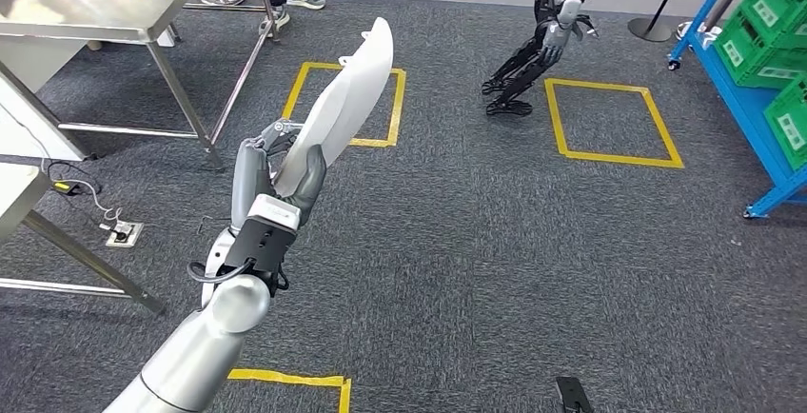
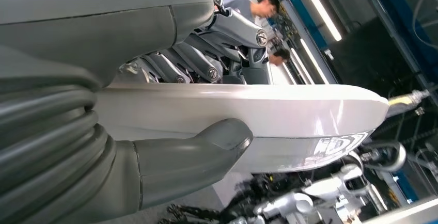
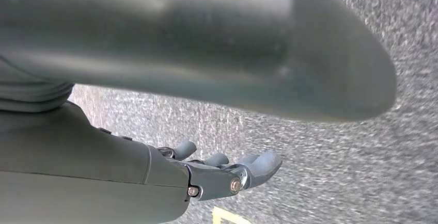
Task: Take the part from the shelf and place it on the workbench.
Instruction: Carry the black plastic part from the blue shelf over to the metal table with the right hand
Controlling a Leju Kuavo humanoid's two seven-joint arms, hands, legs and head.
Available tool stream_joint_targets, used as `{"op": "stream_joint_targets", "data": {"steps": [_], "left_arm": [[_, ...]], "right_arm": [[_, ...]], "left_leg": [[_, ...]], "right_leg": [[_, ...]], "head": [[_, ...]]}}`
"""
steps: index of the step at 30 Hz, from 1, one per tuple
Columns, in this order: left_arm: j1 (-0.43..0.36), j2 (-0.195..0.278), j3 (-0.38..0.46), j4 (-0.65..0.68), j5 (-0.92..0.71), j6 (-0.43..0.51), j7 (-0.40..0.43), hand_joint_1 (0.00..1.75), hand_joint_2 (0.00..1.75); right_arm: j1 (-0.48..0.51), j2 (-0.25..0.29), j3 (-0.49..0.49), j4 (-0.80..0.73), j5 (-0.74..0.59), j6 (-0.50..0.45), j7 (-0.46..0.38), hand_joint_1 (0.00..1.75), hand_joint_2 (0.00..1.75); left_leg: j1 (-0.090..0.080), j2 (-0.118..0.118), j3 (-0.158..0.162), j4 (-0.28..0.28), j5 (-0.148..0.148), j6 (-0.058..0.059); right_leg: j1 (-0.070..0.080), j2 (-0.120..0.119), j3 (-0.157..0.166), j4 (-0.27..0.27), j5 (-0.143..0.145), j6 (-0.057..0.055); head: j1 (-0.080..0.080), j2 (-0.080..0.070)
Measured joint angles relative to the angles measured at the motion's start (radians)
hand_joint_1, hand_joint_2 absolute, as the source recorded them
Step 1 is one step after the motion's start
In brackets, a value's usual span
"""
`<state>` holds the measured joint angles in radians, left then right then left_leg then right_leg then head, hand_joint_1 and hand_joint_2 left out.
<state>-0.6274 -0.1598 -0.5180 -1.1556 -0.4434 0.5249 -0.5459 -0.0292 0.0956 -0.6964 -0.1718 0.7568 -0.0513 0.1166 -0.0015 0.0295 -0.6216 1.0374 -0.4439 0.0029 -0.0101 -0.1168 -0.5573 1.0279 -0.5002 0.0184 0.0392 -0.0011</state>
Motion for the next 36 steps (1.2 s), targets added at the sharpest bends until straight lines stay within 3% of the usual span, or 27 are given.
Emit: {"op": "stream_joint_targets", "data": {"steps": [2, 4, 6, 7, 9, 11, 13, 15, 17, 19, 20, 22, 23, 24, 26, 28, 30, 31, 33, 34, 36], "left_arm": [[-0.002, 0.0, 0.0, -0.002, -0.003, 0.0, 0.001, 1.75, 1.75], [-0.002, -0.004, 0.0, -0.004, -0.004, 0.0, 0.001, 1.75, 1.75], [0.0, -0.005, 0.0, -0.004, -0.005, -0.001, 0.002, 1.75, 1.75], [0.001, -0.005, 0.0, -0.004, -0.005, -0.002, 0.003, 1.75, 1.75], [0.002, -0.006, 0.0, -0.005, -0.007, -0.002, 0.007, 1.75, 1.75], [0.0, -0.006, 0.0, -0.007, -0.009, -0.002, 0.008, 1.75, 1.75], [0.0, -0.007, 0.0, -0.007, -0.01, -0.002, 0.009, 1.75, 1.75], [0.0, -0.005, 0.001, -0.008, -0.01, -0.002, 0.01, 1.75, 1.75], [-0.001, -0.002, 0.002, -0.01, -0.01, -0.001, 0.011, 1.75, 1.75], [-0.001, -0.001, 0.003, -0.012, -0.011, -0.001, 0.011, 1.75, 1.75], [0.0, 0.0, 0.003, -0.012, -0.011, -0.001, 0.012, 1.75, 1.75], [0.003, 0.002, 0.003, -0.011, -0.011, -0.001, 0.013, 1.75, 1.75], [0.004, 0.003, 0.003, -0.011, -0.011, -0.001, 0.013, 1.75, 1.75], [0.005, 0.003, 0.003, -0.011, -0.011, -0.001, 0.014, 1.75, 1.75], [0.003, 0.003, 0.003, -0.014, -0.012, -0.001, 0.015, 1.75, 1.75], [0.003, 0.002, 0.003, -0.016, -0.015, -0.001, 0.017, 1.75, 1.75], [0.003, 0.002, 0.003, -0.018, -0.017, -0.001, 0.018, 1.75, 1.75], [0.003, 0.003, 0.003, -0.019, -0.017, -0.001, 0.018, 1.75, 1.75], [0.001, 0.001, 0.003, -0.021, -0.018, -0.001, 0.019, 1.75, 1.75], [0.0, 0.0, 0.003, -0.021, -0.019, -0.001, 0.018, 1.75, 1.75], [0.001, -0.003, 0.003, -0.02, -0.02, -0.002, 0.019, 1.75, 1.75]], "right_arm": [[-0.004, 0.0, 0.0, 0.0, 0.0, 0.0, 0.0, 0.0, 0.0], [-0.002, 0.0, -0.001, 0.0, 0.0, 0.0, 0.0, 0.0, 0.0], [0.001, 0.0, -0.004, 0.0, 0.001, 0.0, -0.001, 0.0, 0.0], [0.002, 0.0, -0.005, 0.0, 0.001, 0.0, -0.001, 0.0, 0.0], [0.002, 0.0, -0.006, 0.0, 0.003, 0.0, -0.002, 0.0, 0.0], [0.001, 0.0, -0.006, 0.0, 0.005, 0.0, -0.005, 0.0, 0.0], [0.0, 0.0, -0.007, 0.0, 0.007, 0.0, -0.006, 0.0, 0.0], [-0.001, 0.0, -0.007, 0.0, 0.009, 0.001, -0.007, 0.0, 0.0], [-0.003, 0.001, -0.007, -0.001, 0.01, 0.002, -0.01, 0.0, 0.0], [-0.001, 0.002, -0.007, -0.001, 0.011, 0.003, -0.012, 0.0, 0.0], [0.0, 0.002, -0.007, -0.001, 0.011, 0.003, -0.013, 0.0, 0.0], [0.003, 0.002, -0.008, -0.001, 0.011, 0.003, -0.013, 0.0, 0.0], [0.002, 0.002, -0.008, -0.001, 0.011, 0.003, -0.013, 0.0, 0.0], [0.002, 0.002, -0.008, -0.001, 0.011, 0.003, -0.014, 0.0, 0.0], [0.001, 0.002, -0.008, -0.001, 0.012, 0.005, -0.014, 0.0, 0.0], [0.0, 0.002, -0.008, -0.001, 0.012, 0.007, -0.014, 0.0, 0.0], [-0.001, 0.002, -0.008, -0.001, 0.012, 0.008, -0.013, 0.0, 0.0], [-0.002, 0.002, -0.008, -0.001, 0.013, 0.009, -0.013, 0.0, 0.0], [-0.003, 0.002, -0.008, -0.001, 0.014, 0.01, -0.014, 0.0, 0.0], [-0.002, 0.001, -0.008, -0.001, 0.014, 0.01, -0.014, 0.0, 0.0], [0.002, 0.0, -0.009, -0.001, 0.014, 0.011, -0.013, 0.0, 0.0]], "left_leg": [[0.004, -0.02, 0.001, -0.003, 0.003, 0.011], [0.005, -0.041, 0.0, -0.003, 0.004, 0.017], [0.003, -0.067, 0.0, -0.003, 0.004, 0.019], [0.002, -0.08, 0.001, -0.002, 0.005, 0.019], [0.002, -0.107, 0.002, -0.002, 0.005, 0.018], [0.002, -0.13, 0.001, 0.0, 0.007, 0.012], [0.003, -0.149, -0.003, -0.002, 0.012, 0.001], [0.005, -0.166, -0.006, -0.008, 0.017, -0.014], [0.001, -0.135, -0.022, 0.02, -0.004, -0.023], [-0.001, -0.071, -0.069, 0.126, -0.065, -0.028], [0.0, -0.051, -0.1, 0.194, -0.098, -0.03], [0.002, -0.039, -0.13, 0.271, -0.121, -0.033], [0.002, -0.035, -0.118, 0.254, -0.105, -0.034], [0.002, -0.027, -0.086, 0.199, -0.076, -0.033], [-0.003, 0.017, -0.007, 0.058, -0.027, -0.024], [-0.01, 0.04, 0.027, -0.009, -0.015, -0.01], [-0.011, 0.017, 0.026, -0.012, -0.011, 0.002], [-0.009, 0.007, 0.026, -0.015, -0.007, 0.007], [-0.002, -0.015, 0.026, -0.02, 0.0, 0.017], [0.001, -0.025, 0.024, -0.021, 0.002, 0.02], [0.002, -0.049, 0.02, -0.019, 0.005, 0.023]], "right_leg": [[-0.006, 0.045, -0.017, 0.045, -0.032, 0.01], [-0.008, 0.097, -0.077, 0.17, -0.094, 0.014], [-0.006, 0.109, -0.141, 0.284, -0.127, 0.012], [-0.005, 0.111, -0.151, 0.292, -0.115, 0.009], [-0.005, 0.124, -0.113, 0.191, -0.044, 0.001], [-0.005, 0.162, -0.052, 0.055, 0.012, -0.006], [-0.002, 0.177, -0.031, 0.006, 0.022, -0.009], [-0.001, 0.156, -0.03, 0.001, 0.028, -0.016], [-0.004, 0.135, -0.026, -0.009, 0.034, -0.031], [-0.002, 0.111, -0.025, -0.013, 0.035, -0.041], [0.0, 0.098, -0.025, -0.013, 0.034, -0.043], [0.002, 0.071, -0.026, -0.012, 0.033, -0.044], [0.002, 0.059, -0.025, -0.011, 0.033, -0.044], [0.002, 0.047, -0.024, -0.01, 0.032, -0.042], [0.005, 0.026, -0.021, -0.006, 0.027, -0.036], [0.01, 0.009, -0.018, -0.003, 0.023, -0.028], [0.011, -0.008, -0.015, -0.003, 0.021, -0.018], [0.008, -0.001, -0.014, 0.0, 0.017, -0.012], [0.003, 0.051, -0.034, 0.05, -0.019, 0.001], [0.0, 0.082, -0.057, 0.1, -0.047, 0.006], [-0.001, 0.106, -0.122, 0.231, -0.102, 0.011]], "head": [[0.002, 0.0], [0.006, 0.0], [0.008, 0.0], [0.008, 0.0], [0.008, 0.0], [0.008, 0.0], [0.008, 0.0], [0.009, 0.0], [0.005, 0.0], [-0.001, 0.0], [-0.004, 0.0], [-0.004, 0.0], [-0.004, 0.0], [-0.004, 0.0], [-0.004, 0.0], [-0.002, 0.0], [-0.002, 0.0], [-0.002, 0.0], [0.001, 0.0], [0.003, 0.0], [0.007, 0.0]]}}
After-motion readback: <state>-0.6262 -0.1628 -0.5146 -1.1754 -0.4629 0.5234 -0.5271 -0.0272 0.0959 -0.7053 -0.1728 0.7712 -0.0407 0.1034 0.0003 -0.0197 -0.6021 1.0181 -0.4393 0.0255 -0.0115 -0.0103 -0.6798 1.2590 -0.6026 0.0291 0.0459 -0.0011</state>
